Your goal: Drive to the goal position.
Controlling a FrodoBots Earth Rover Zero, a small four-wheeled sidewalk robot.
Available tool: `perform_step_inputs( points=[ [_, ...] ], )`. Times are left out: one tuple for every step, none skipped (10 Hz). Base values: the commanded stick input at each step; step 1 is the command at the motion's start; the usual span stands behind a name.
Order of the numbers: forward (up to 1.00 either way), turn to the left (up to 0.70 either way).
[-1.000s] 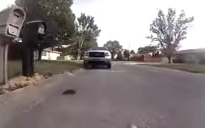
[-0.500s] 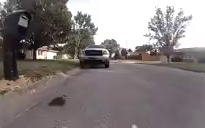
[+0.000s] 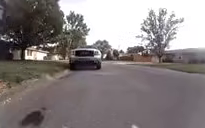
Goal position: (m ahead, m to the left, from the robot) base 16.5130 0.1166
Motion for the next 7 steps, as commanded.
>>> perform_step_inputs(
  points=[
    [0.98, 0.0],
    [0.98, 0.0],
    [0.98, 0.0],
    [0.98, 0.0],
    [0.98, 0.0],
    [0.98, 0.0],
    [0.98, 0.0]
  ],
)
